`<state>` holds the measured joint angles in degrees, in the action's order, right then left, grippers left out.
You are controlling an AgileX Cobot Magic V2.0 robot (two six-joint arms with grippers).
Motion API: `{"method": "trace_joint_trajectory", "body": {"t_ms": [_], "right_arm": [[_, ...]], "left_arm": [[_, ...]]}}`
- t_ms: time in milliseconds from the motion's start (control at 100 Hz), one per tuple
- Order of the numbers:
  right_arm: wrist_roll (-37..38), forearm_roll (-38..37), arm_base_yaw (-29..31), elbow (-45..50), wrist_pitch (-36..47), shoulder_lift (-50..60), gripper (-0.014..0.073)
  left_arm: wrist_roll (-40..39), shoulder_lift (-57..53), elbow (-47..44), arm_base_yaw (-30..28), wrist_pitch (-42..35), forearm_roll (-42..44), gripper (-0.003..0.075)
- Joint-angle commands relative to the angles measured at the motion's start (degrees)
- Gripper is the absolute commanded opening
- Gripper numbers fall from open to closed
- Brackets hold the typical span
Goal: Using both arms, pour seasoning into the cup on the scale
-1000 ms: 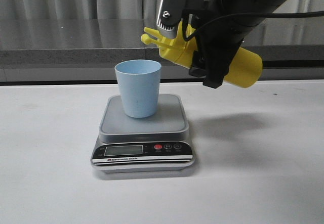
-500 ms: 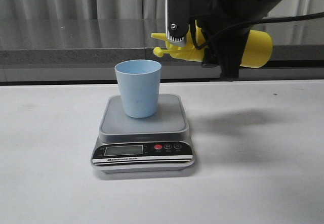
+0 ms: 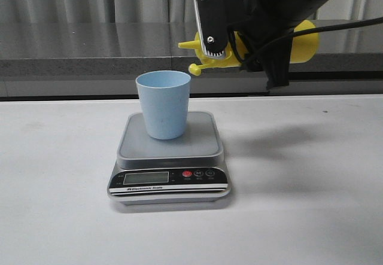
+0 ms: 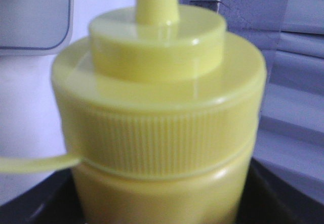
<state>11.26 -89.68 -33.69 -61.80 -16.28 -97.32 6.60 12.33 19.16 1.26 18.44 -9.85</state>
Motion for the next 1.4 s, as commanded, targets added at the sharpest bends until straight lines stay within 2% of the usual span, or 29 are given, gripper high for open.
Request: {"method": "trace_joint_trajectory", "body": {"t_ms": [0,590,770,950,1150,1390], "right_arm": [[-0.4,-3.4,-0.4,-2.0,-1.7,2.7,0.0139],[-0.3,-4.3,-1.1,-2.0,-3.5,2.7,0.0139],[3.7,-4.3,-1.1,-2.0,-3.3,2.7,0.0139],[10.8,-3.8,-1.1,-2.0,-3.4,2.7,0.0139],[18.6,0.5,-1.1,-2.0,-3.5,2.7,0.0139],[18.6,12.7,0.3,-2.0,-2.0,3.1,0.0139]], "left_arm": [[-0.5,0.6,1.5,0.0,-4.1,-0.8,-0.0020],[-0.5,0.6,1.5,0.0,-4.1,-0.8,-0.0020],[-0.5,0.6,1.5,0.0,-4.1,-0.8,-0.0020],[-0.5,0.6,1.5,0.0,-4.1,-0.8,-0.0020],[-0.5,0.6,1.5,0.0,-4.1,-0.8,-0.0020],[-0.5,0.6,1.5,0.0,-4.1,-0.8,-0.0020]]}}
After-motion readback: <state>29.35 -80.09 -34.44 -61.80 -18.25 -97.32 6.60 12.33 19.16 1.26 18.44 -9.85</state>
